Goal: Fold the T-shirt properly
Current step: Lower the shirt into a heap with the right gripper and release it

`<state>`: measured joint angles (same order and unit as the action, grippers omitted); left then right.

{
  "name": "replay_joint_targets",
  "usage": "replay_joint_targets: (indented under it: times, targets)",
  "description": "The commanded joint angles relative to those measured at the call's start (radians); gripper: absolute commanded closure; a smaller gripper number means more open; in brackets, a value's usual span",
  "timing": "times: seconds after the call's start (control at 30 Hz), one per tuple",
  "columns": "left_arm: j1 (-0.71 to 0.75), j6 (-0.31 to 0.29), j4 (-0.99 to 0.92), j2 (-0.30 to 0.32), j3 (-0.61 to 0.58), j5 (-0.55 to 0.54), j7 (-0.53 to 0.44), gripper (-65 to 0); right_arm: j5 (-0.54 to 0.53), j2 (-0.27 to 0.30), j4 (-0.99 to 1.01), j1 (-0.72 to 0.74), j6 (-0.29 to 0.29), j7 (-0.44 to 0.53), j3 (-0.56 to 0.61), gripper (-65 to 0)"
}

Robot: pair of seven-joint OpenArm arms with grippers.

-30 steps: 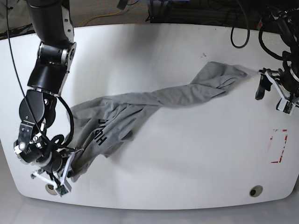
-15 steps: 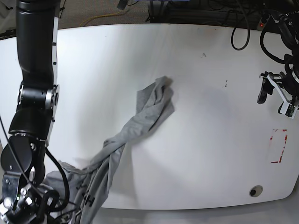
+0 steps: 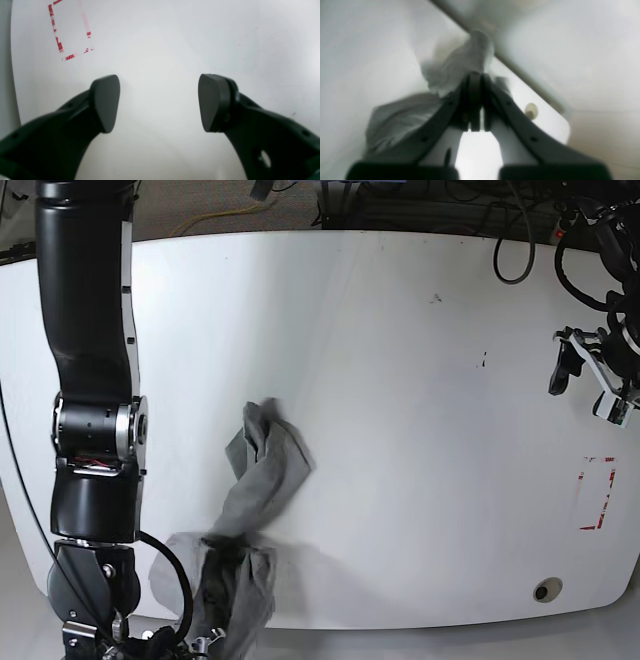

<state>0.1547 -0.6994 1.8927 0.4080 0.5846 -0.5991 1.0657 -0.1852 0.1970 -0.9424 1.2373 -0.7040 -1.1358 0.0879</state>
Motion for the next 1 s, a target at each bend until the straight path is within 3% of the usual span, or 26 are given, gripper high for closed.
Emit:
replay_joint_targets:
  times: [0.0, 0.2, 0.43, 0.7, 0.97]
  targets:
    - [-0.011, 0.001, 0.014, 0.021, 0.007, -0.012, -0.02, -45.1, -0.012, -0.012, 0.013, 0.068, 0.006, 0.052, -0.006, 0.0]
    - [-0.01, 0.001, 0.015, 0.019, 0.007, -0.014, -0.02, -45.1, -0.012, -0.046, 0.012, 0.068, 0.006, 0.046, -0.006, 0.0]
    - [-0.005, 0.001, 0.014, 0.019, 0.01, -0.014, -0.02, -45.1, -0.021, -0.041, -0.002, 0.068, 0.006, 0.046, -0.015, 0.0]
    - [0.012, 0.001, 0.014, 0.019, 0.01, -0.014, -0.022, -45.1, -0.012, -0.014, -0.399, 0.068, 0.006, 0.046, -0.015, 0.0]
    - [0.009, 0.001, 0.014, 0.019, 0.005, -0.012, -0.022, -45.1, -0.012, -0.014, -0.637, -0.233, 0.006, 0.046, -0.015, 0.0]
